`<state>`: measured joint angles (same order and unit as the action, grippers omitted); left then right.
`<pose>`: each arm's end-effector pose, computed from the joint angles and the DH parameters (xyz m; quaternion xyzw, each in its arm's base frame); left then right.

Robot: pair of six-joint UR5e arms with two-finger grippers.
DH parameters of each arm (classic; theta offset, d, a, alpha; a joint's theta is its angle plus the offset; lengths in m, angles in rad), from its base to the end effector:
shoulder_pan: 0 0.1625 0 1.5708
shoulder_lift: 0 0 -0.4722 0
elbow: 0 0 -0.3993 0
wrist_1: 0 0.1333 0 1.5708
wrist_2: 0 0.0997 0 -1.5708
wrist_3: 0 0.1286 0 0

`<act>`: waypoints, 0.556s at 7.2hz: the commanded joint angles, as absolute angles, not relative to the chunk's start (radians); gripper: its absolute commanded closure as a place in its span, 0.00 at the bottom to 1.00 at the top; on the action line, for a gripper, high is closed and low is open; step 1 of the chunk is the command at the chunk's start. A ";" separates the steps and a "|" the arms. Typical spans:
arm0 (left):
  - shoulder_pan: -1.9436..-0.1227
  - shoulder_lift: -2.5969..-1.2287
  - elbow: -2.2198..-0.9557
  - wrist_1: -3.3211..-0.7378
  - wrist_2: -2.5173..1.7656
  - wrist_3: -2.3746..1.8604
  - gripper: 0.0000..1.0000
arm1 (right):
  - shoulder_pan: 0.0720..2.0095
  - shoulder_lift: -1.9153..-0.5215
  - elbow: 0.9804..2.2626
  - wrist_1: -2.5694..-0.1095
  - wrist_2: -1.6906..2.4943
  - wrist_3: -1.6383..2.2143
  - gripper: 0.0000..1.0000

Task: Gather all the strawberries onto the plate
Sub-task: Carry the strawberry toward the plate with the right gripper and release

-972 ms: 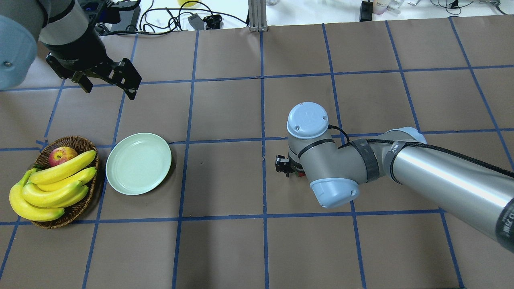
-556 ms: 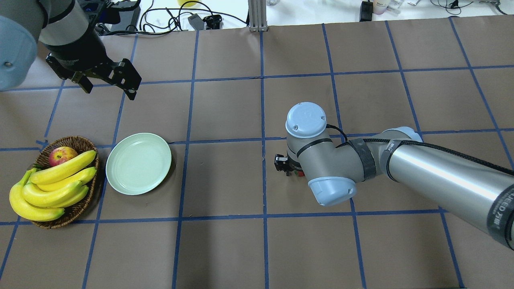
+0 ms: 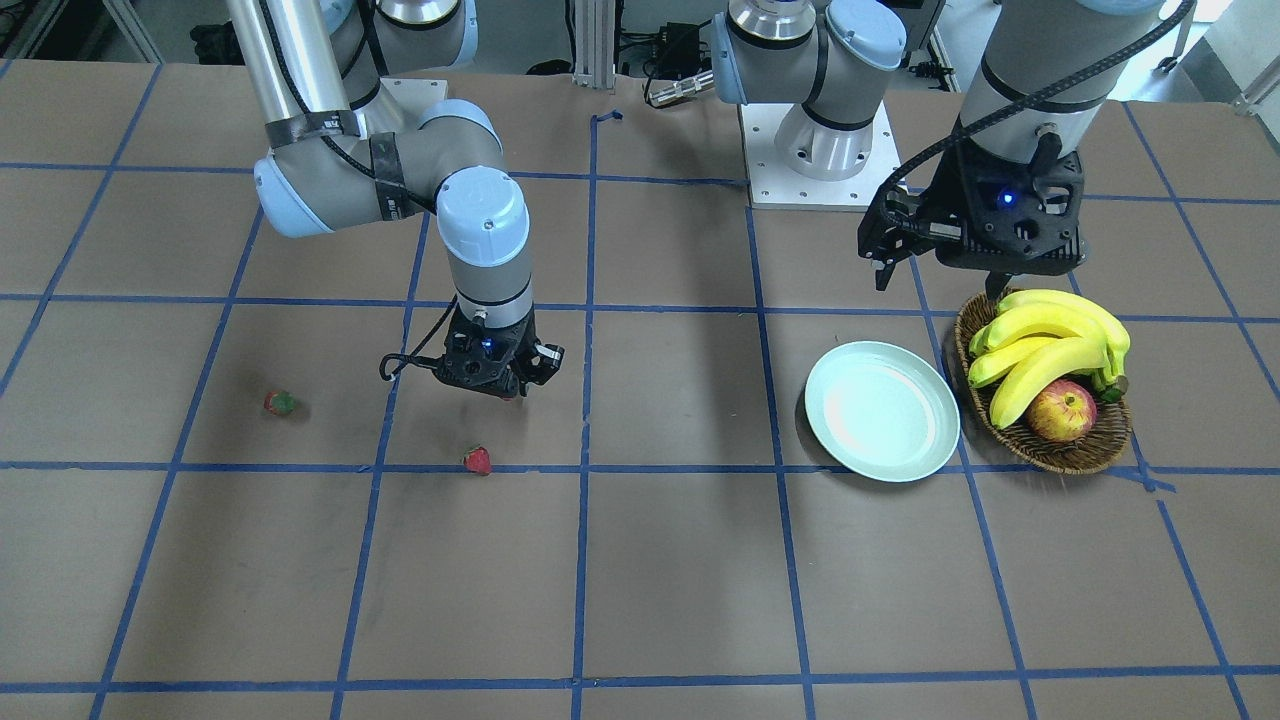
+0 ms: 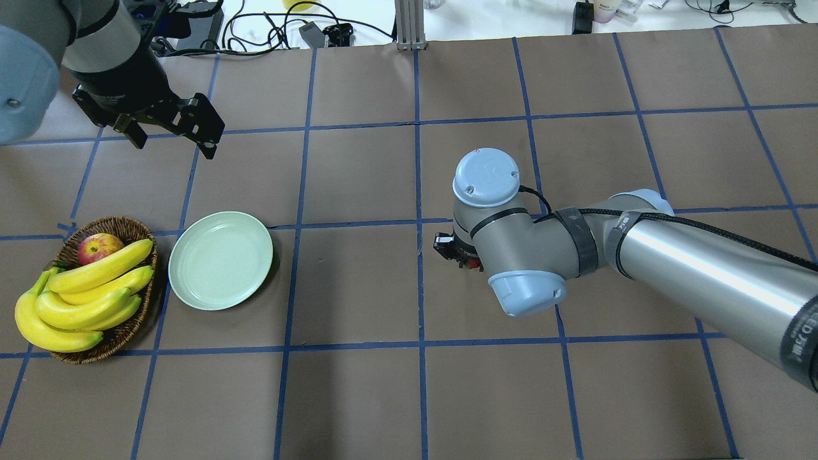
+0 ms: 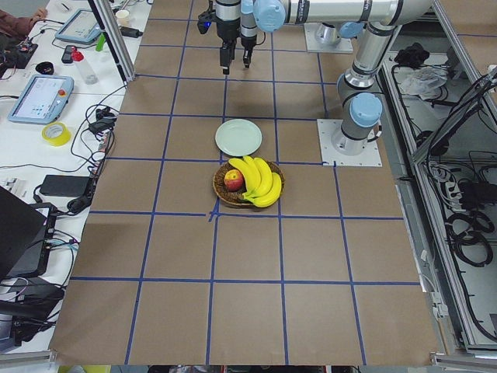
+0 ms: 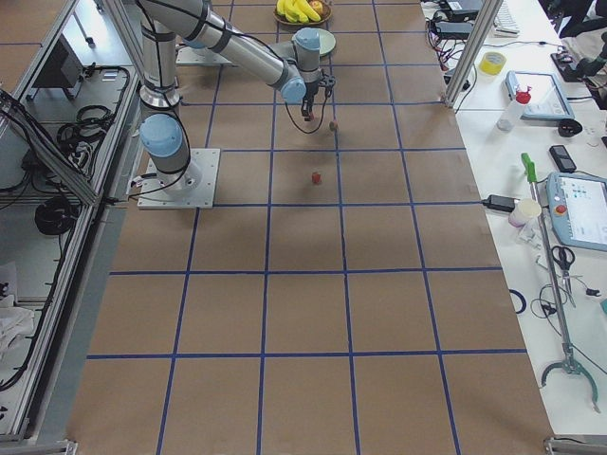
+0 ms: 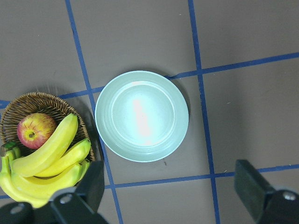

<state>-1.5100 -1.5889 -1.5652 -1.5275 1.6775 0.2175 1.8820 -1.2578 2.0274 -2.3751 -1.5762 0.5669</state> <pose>-0.0883 -0.5177 0.5049 0.0773 0.9955 -0.0078 0.0549 0.2904 -0.4699 0.2088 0.1275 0.9917 -0.0169 0.0049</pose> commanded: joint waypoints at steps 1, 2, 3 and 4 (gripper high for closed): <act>-1.509 -1.588 -1.568 -1.528 1.681 0.219 0.00 | 1.913 -1.255 1.987 -2.372 -1.426 0.693 1.00; -1.509 -1.588 -1.568 -1.528 1.680 0.219 0.00 | 1.949 -1.240 1.970 -2.375 -1.342 0.728 1.00; -1.509 -1.588 -1.568 -1.528 1.680 0.219 0.00 | 1.972 -1.179 1.918 -2.379 -1.236 0.748 1.00; -1.509 -1.588 -1.569 -1.528 1.680 0.219 0.00 | 2.009 -1.102 1.845 -2.379 -1.201 0.755 1.00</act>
<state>-1.5094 -1.5877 -1.5682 -1.5279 1.6798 0.2193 1.9694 -1.1814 1.9190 -2.3774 -1.2737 0.7372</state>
